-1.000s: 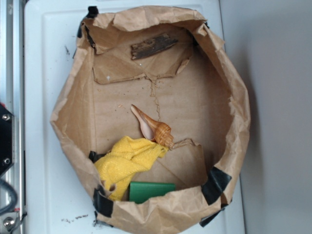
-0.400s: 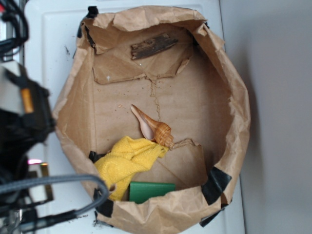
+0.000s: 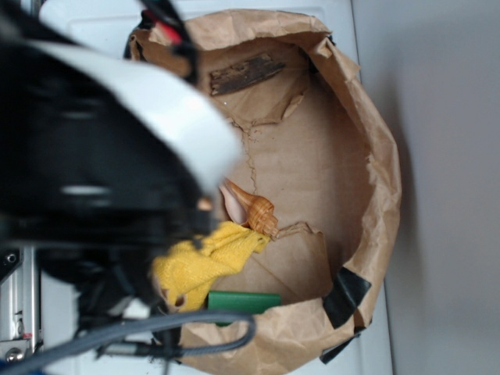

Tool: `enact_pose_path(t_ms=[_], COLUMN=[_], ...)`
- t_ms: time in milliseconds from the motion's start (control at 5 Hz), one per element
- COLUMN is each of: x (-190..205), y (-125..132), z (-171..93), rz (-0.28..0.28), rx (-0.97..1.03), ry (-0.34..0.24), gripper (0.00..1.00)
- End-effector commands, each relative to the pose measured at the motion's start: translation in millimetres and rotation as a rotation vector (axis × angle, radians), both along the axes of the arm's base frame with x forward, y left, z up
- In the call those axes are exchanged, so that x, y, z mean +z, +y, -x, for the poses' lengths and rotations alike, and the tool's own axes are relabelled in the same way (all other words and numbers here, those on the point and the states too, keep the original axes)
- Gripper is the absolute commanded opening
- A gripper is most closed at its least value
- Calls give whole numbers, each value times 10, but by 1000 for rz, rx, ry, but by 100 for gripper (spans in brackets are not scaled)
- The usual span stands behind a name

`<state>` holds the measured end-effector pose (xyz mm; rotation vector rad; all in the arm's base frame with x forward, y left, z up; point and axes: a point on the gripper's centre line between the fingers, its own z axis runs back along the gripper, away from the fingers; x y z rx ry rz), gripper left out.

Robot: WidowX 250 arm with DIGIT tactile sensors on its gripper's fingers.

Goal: Grab the shell.

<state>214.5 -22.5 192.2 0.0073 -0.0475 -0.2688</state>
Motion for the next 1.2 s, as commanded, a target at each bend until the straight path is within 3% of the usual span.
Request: enact_pose_path(t_ms=[0, 600, 800, 1000], x=[125, 125, -278, -594], y=[6, 6, 51, 216], z=[-325, -325, -356, -322], rz=[-46, -46, -103, -98], rx=[-230, -230, -229, -286], ry=[-28, -28, -32, -40], gripper=[100, 100, 100, 100])
